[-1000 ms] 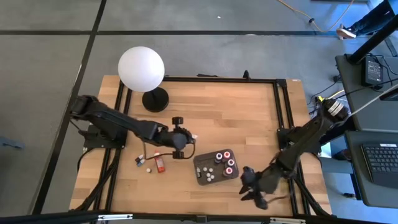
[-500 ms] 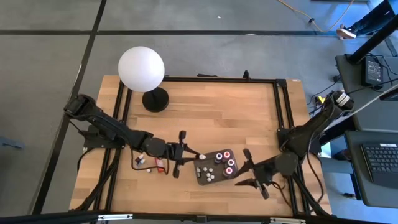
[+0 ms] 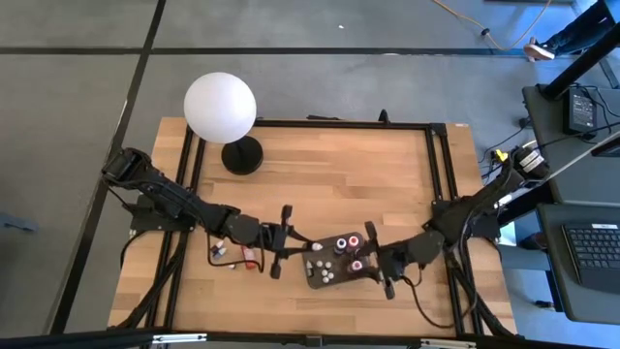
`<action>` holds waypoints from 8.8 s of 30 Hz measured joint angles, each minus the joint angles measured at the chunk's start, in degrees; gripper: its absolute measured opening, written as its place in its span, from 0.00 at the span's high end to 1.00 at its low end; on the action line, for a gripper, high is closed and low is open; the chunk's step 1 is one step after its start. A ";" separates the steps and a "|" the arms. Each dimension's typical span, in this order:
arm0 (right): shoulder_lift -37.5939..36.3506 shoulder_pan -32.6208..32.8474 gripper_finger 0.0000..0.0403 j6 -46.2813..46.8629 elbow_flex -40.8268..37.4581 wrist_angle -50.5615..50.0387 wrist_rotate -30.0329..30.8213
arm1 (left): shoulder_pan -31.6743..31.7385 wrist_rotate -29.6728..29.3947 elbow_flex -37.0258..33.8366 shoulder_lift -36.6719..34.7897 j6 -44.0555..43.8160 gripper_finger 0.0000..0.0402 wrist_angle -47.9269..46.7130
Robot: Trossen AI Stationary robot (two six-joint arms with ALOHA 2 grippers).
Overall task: Pick & Place food coloring
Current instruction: Put the small food coloring bottle into the black bin, then put the large orange food coloring bottle into the bin
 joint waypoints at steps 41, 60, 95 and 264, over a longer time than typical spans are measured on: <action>21.17 -11.02 0.51 4.35 39.23 -46.85 -1.34 | -0.07 -0.10 0.02 -0.08 -8.24 0.84 -4.91; 21.52 -11.00 0.81 4.39 40.00 -48.11 -1.49 | -0.01 2.32 0.02 -0.08 -8.09 0.84 -4.95; 26.98 -14.16 0.83 18.01 39.98 -59.20 -12.04 | -3.61 -6.57 0.07 -7.25 -8.07 0.57 -21.52; 0.25 7.82 0.72 28.11 6.21 -43.97 14.82 | 4.02 22.58 3.78 1.02 -114.60 0.44 -75.54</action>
